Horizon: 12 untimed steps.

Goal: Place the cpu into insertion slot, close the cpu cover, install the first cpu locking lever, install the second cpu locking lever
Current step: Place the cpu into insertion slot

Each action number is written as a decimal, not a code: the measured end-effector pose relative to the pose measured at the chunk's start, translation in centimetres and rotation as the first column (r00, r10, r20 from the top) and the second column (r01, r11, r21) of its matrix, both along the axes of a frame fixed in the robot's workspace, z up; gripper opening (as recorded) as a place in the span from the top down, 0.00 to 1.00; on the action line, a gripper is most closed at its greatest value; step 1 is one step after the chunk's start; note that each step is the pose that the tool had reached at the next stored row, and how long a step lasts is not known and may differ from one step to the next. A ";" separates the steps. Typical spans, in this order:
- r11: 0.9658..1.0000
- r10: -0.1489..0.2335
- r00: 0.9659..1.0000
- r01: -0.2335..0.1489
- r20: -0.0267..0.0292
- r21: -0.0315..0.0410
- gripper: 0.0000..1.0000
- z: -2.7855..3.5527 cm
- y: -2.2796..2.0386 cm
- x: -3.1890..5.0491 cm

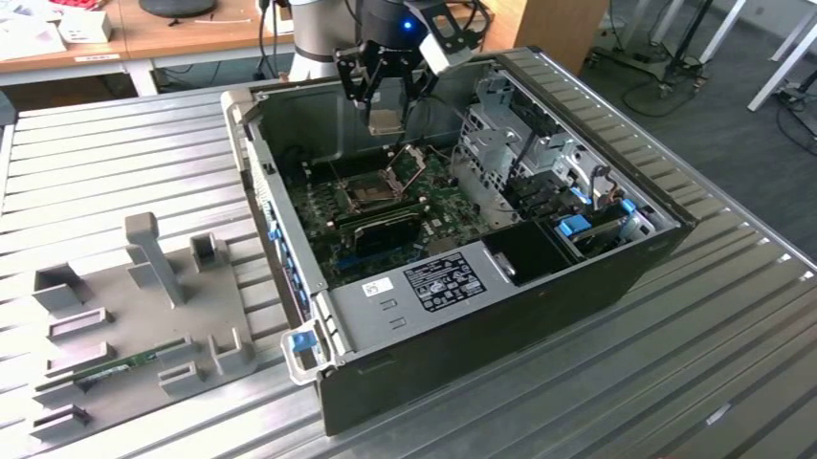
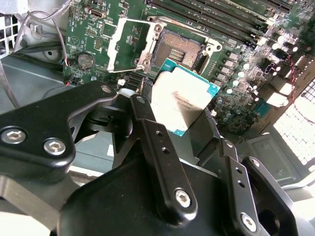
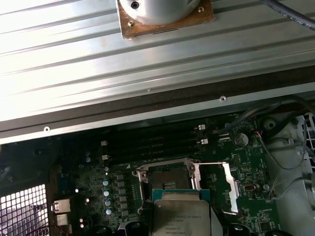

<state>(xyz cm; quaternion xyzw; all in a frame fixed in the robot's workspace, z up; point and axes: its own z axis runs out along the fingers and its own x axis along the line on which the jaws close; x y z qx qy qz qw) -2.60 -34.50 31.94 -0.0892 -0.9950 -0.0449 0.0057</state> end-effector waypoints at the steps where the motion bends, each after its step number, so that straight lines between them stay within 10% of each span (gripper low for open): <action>1: 1.000 -0.005 1.000 0.005 0.000 0.000 0.46 0.00 0.00 0.00; 12: 0.997 -0.075 0.997 0.075 0.000 0.000 0.46 -0.01 0.00 0.00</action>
